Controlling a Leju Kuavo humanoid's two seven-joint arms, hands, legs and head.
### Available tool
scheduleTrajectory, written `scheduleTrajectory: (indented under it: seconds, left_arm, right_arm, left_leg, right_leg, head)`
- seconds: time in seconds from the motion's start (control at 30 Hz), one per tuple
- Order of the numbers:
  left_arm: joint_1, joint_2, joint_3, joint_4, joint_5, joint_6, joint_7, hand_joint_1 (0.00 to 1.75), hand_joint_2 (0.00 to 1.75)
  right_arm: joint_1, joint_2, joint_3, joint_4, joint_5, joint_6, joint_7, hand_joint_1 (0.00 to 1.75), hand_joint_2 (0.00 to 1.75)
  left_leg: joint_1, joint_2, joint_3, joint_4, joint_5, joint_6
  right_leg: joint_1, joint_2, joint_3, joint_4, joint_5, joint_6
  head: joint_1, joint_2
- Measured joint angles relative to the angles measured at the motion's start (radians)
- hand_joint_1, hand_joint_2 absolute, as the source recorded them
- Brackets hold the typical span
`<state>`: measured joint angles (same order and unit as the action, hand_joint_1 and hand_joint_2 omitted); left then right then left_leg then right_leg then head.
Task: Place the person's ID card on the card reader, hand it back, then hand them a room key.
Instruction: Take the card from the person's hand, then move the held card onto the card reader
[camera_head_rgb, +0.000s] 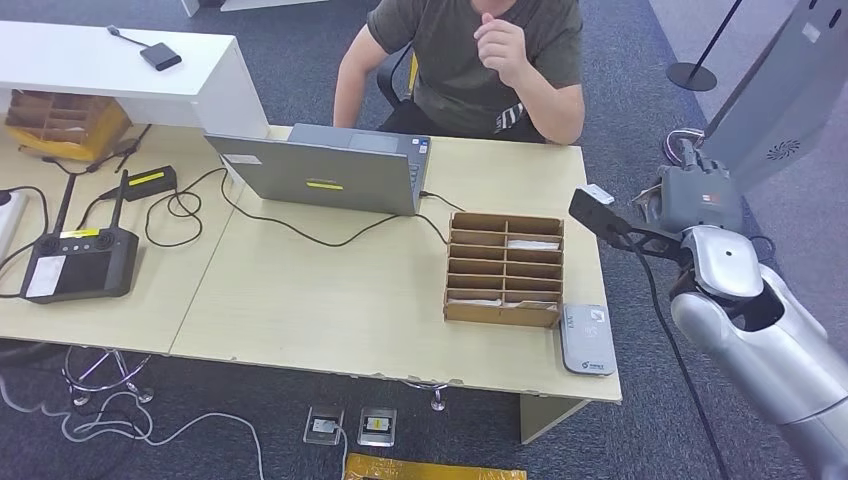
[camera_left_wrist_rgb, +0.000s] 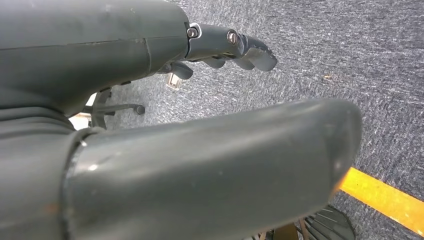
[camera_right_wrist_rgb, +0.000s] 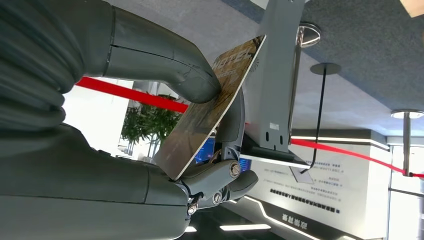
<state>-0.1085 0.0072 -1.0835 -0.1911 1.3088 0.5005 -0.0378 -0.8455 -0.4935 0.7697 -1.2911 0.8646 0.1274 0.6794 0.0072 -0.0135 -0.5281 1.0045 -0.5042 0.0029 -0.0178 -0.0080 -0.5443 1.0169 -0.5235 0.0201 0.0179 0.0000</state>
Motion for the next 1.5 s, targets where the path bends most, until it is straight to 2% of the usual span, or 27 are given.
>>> scheduleTrajectory:
  seconds: [0.27,0.37,0.57,1.13,1.33,1.5]
  left_arm:
    - [0.0,0.0,0.0,0.0,0.0,-0.004,0.0,0.0,0.0]
    - [0.0,0.0,0.0,0.0,-0.005,-0.008,0.0,0.0,0.0]
    - [0.0,0.002,-0.001,0.0,-0.011,-0.003,0.0,0.0,0.0]
    - [0.0,0.005,-0.001,0.0,-0.001,0.0,-0.014,0.0,0.0]
    - [0.0,0.007,-0.001,0.0,-0.01,0.0,-0.022,0.0,0.0]
    - [0.0,0.009,-0.001,0.0,-0.013,0.0,-0.022,0.0,0.0]
  right_arm:
    - [0.018,-0.016,-0.03,-0.035,0.004,0.031,-0.004,1.75,1.75]
    - [0.055,-0.025,-0.048,-0.048,-0.016,0.055,-0.026,1.75,1.75]
    - [0.167,-0.038,-0.093,-0.079,-0.049,0.027,-0.075,1.75,1.75]
    - [0.276,-0.045,-0.124,-0.117,-0.11,0.013,-0.126,1.75,1.75]
    - [0.328,-0.051,-0.123,-0.119,-0.152,-0.041,-0.118,1.75,1.75]
    - [0.356,-0.064,-0.122,-0.127,-0.164,-0.046,-0.108,1.75,1.75]
  left_leg:
    - [0.0,0.0,0.001,0.0,0.0,0.0]
    - [0.0,0.0,0.001,0.0,0.0,0.0]
    - [0.0,0.0,0.0,0.0,0.0,0.0]
    - [0.0,0.0,0.001,0.0,0.0,0.0]
    - [0.0,0.0,0.001,0.0,0.0,0.0]
    - [0.0,0.0,0.001,0.0,0.0,0.0]
  right_leg:
    - [0.0,0.0,0.0,0.0,0.0,0.0]
    - [0.0,-0.001,0.001,0.0,0.0,0.0]
    - [0.0,0.0,0.001,0.0,0.0,0.0]
    - [0.0,0.0,0.001,0.0,0.0,0.0]
    - [0.0,-0.001,0.001,0.0,0.0,0.0]
    - [0.0,0.0,0.0,0.0,0.0,0.0]
  head:
    - [0.0,0.0]
    - [0.0,0.0]
    - [0.0,0.0]
    - [0.0,0.0]
    - [0.0,0.0]
    - [0.0,0.0]
